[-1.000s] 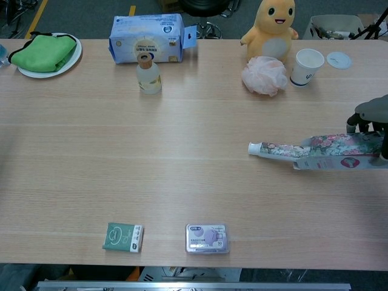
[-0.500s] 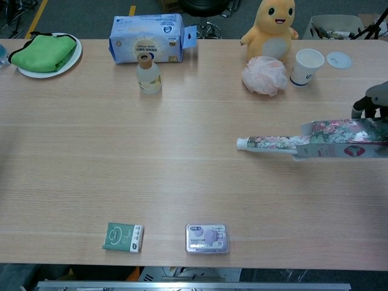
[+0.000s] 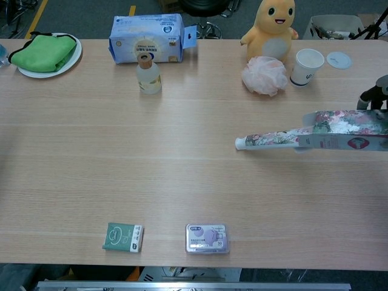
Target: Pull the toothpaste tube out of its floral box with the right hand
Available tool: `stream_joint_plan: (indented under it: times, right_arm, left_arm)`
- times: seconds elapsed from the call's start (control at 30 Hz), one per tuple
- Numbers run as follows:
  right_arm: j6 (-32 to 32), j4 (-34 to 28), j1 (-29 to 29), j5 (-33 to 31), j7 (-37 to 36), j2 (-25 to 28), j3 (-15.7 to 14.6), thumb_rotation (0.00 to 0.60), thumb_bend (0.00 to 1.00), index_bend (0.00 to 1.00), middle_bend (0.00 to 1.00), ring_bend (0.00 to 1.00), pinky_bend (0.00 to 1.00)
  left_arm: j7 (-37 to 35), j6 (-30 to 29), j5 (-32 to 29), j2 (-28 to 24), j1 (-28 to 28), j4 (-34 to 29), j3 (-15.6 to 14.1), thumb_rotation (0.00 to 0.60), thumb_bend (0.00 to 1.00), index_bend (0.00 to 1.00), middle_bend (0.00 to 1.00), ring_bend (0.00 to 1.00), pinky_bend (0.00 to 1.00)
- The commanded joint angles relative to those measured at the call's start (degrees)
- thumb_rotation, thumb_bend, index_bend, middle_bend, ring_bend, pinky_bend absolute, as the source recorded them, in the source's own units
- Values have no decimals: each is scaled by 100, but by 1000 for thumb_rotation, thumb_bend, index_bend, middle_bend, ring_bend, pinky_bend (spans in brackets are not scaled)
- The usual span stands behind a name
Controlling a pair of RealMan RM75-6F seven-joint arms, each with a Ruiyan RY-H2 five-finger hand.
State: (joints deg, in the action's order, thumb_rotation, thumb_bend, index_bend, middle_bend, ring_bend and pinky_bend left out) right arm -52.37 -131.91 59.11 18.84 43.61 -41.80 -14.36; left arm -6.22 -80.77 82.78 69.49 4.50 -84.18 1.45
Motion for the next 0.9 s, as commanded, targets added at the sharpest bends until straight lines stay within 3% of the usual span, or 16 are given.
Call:
stream_joint_plan:
  times: [0.03,0.37,0.53,0.6,0.67,0.73,0.83,0.9]
  right_arm:
    - [-43,-100,-86,188,-144,187,47,600,372,464,474,363,519]
    - [-77,-209,-386,649,-468,510,159,600,373,464,475,364,519]
    - [202,18,-476,712,-504,236,162,600,372,464,475,364,519]
    - [275,126,-517,743,-564,114,180,600,318,461,459,352,515]
    - [366,233,-556,788,-649,6,206,600,128,356,356,264,449]
    - [395,308,-619,894,-768,-63,253,600,18,187,234,156,360]
    - [311,343,-788,1183,-1031,-105,373,600,0,17,84,33,267]
    - [111,349,-954,1477,-1153,-146,438,600,0,0,21,3,233]
  left_arm:
    - [-6,3,-4,6,1,7,2,600,171,11,0,0,240]
    - [0,14,1,23,9,13,0,600,171,11,0,0,240]
    - [-3,24,12,37,18,10,-3,600,171,11,0,0,240]
    - [8,29,11,37,19,11,-6,600,171,11,0,0,240]
    - [9,24,4,30,17,2,-2,600,171,11,0,0,240]
    - [5,10,-1,20,10,-5,4,600,171,11,0,0,240]
    - [-4,7,-6,15,5,-9,4,600,171,11,0,0,240]
    - [-9,14,-10,18,7,-3,5,600,171,11,0,0,240]
